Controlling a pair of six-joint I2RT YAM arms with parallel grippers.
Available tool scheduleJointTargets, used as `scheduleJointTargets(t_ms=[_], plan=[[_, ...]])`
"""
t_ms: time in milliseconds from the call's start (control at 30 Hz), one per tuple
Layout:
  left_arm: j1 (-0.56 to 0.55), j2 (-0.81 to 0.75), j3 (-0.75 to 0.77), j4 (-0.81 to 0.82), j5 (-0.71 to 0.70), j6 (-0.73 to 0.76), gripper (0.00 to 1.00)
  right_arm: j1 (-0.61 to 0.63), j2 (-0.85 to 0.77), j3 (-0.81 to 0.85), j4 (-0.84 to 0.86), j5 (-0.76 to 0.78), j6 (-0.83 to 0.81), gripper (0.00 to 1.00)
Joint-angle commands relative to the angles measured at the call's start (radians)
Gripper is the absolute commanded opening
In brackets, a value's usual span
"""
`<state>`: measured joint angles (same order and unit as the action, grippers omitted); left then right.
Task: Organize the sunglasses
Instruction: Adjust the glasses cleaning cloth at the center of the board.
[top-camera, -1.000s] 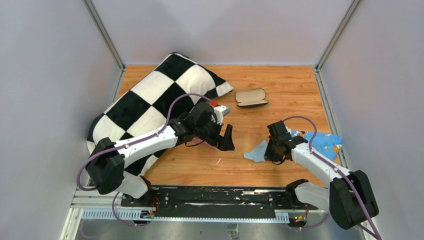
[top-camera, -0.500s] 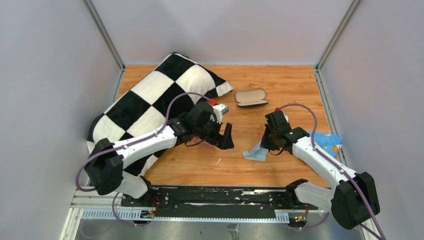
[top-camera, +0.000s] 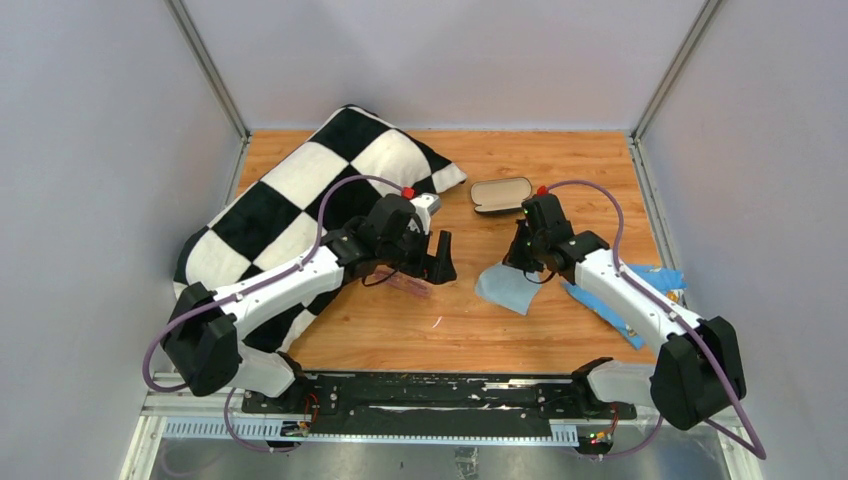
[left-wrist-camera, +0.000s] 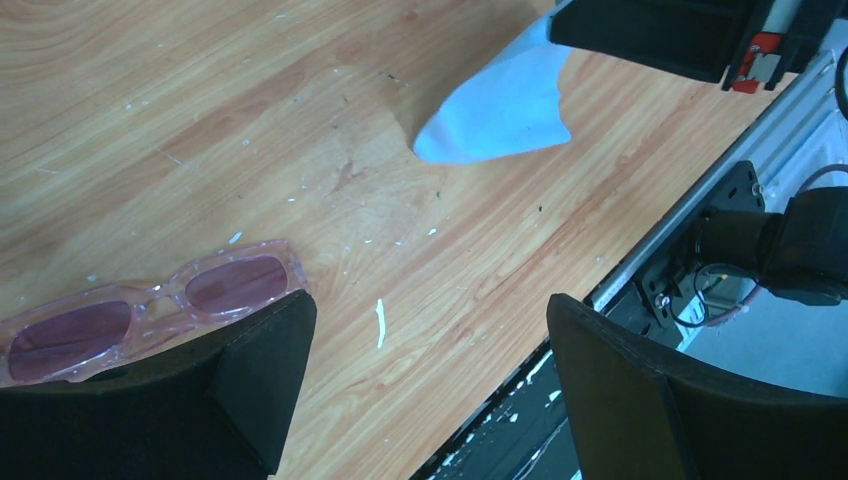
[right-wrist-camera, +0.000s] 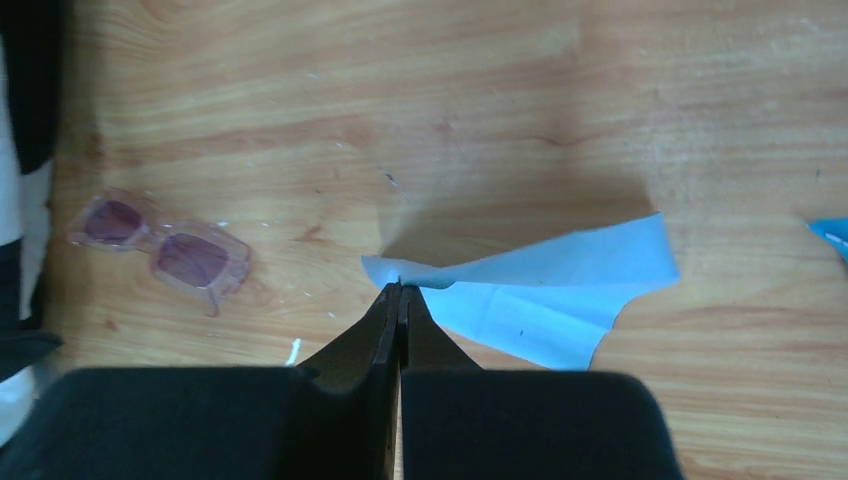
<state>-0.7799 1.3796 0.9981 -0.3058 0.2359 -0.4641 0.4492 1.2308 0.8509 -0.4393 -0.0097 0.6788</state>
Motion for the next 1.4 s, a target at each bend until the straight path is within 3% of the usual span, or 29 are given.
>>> scheduleJointTargets(t_ms=[0,400,700,867,967,1100,1267,1367], plan=[[0.011,0.024,0.067,-0.065,-0.041,-0.006,0.91,0.014,0.017,0.066,0.024,-0.017,-0.020,0.00],[0.071,0.017,0.144,-0.126,-0.102,0.035,0.91,0.024,-0.051,0.129,0.012,-0.016,-0.024,0.00],[0.074,0.043,0.101,-0.076,-0.033,0.003,0.91,0.029,-0.346,-0.335,-0.074,0.000,0.111,0.00],[0.069,0.099,0.066,-0.003,0.053,-0.053,0.90,0.029,-0.486,-0.417,-0.202,0.007,0.167,0.34],[0.039,0.130,0.072,0.004,0.029,-0.060,0.90,0.029,-0.530,-0.387,-0.228,0.097,0.153,0.37],[-0.037,0.198,0.107,-0.026,-0.064,-0.066,0.85,0.025,-0.470,-0.328,-0.227,0.176,0.116,0.38],[-0.078,0.286,0.085,0.057,-0.056,-0.167,0.72,0.022,-0.368,-0.298,-0.205,0.140,0.101,0.36],[-0.110,0.356,0.121,0.056,-0.111,-0.154,0.72,0.023,-0.363,-0.323,-0.183,0.113,0.117,0.36]])
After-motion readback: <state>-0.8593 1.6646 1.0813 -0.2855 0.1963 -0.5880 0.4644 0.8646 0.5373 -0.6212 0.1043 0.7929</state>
